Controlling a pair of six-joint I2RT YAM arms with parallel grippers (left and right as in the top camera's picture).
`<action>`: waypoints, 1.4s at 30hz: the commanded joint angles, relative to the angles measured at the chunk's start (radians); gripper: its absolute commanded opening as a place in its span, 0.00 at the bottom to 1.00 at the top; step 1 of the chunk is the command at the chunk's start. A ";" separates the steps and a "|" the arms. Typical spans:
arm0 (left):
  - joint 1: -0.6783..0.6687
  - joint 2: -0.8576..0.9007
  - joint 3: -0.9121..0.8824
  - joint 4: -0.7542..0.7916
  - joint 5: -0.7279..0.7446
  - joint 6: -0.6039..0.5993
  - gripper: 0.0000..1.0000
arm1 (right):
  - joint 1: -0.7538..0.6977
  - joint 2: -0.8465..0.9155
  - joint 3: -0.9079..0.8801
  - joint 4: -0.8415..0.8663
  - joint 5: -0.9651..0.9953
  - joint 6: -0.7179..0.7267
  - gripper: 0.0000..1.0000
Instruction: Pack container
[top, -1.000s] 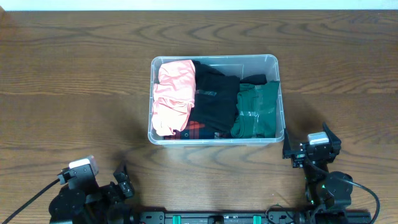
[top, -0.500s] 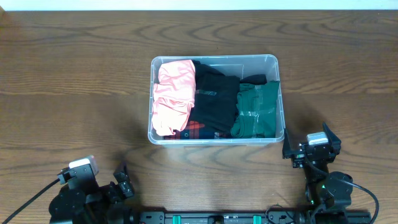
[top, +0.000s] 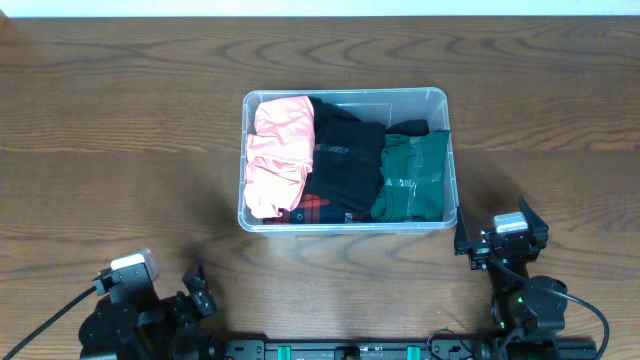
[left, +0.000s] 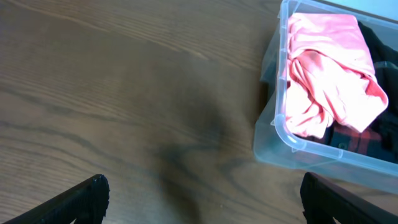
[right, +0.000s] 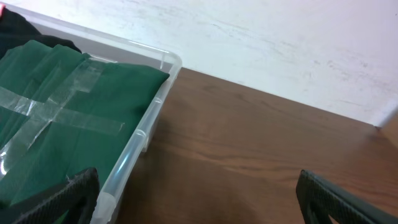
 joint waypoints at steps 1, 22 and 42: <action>0.003 -0.003 -0.068 0.049 -0.012 0.021 0.98 | -0.008 -0.005 -0.006 0.001 -0.006 -0.013 0.99; -0.095 -0.238 -0.837 1.084 -0.012 0.031 0.98 | -0.008 -0.005 -0.006 0.000 -0.006 -0.013 0.99; -0.094 -0.236 -0.837 1.084 -0.012 0.031 0.98 | -0.008 -0.005 -0.006 0.000 -0.006 -0.013 0.99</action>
